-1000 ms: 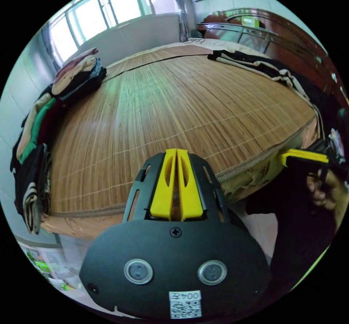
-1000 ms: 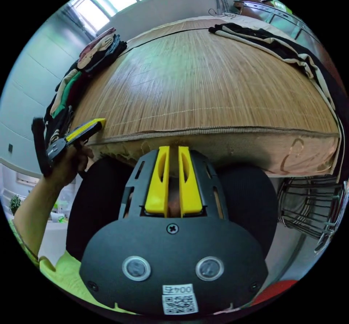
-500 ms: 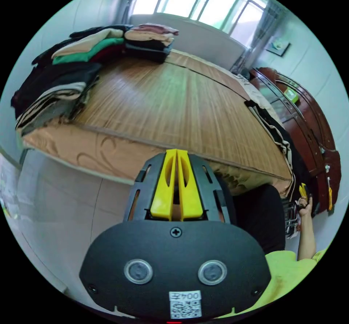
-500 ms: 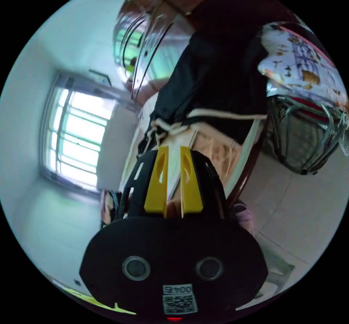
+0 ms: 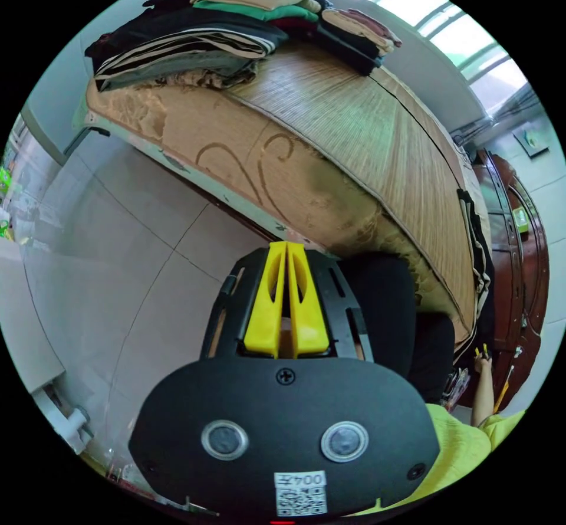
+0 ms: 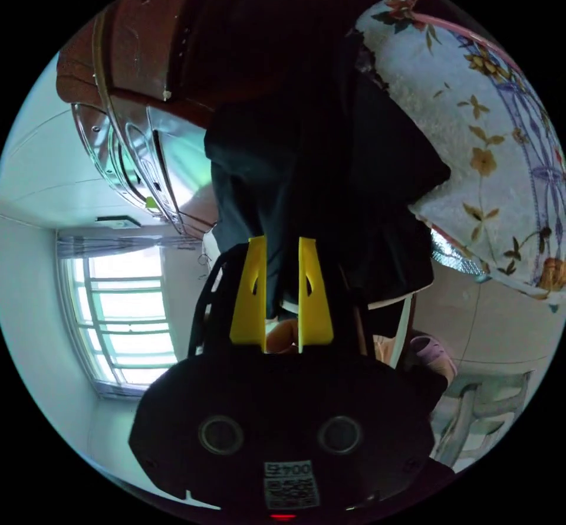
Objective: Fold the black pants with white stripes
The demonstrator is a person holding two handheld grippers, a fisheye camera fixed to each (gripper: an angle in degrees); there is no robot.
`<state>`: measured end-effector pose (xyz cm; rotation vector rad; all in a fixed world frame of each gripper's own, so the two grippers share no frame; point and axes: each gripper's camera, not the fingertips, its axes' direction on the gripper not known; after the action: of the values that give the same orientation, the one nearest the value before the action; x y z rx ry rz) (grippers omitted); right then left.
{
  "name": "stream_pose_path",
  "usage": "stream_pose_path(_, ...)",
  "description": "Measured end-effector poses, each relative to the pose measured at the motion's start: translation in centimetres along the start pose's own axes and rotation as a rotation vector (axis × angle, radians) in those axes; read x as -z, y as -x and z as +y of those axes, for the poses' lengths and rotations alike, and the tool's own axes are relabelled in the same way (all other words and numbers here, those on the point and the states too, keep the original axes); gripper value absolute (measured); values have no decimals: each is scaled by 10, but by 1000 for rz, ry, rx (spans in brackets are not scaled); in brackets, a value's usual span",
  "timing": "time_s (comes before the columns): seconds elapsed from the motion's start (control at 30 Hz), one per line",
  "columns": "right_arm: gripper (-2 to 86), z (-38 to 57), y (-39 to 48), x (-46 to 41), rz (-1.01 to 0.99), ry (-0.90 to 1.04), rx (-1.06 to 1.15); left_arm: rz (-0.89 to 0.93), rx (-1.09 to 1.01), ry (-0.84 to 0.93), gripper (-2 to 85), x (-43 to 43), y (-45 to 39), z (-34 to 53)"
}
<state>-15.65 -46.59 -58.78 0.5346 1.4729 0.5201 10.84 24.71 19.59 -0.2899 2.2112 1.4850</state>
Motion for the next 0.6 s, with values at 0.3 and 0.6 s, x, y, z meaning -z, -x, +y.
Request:
stream_pose_path(0.3, 116, 92, 86, -80, 143, 246, 709, 6, 11, 60, 1, -4, -6, -38)
stream_pose_path(0.6, 27, 189, 176, -202, 736, 262, 1264, 19, 11, 71, 1, 13, 1, -62)
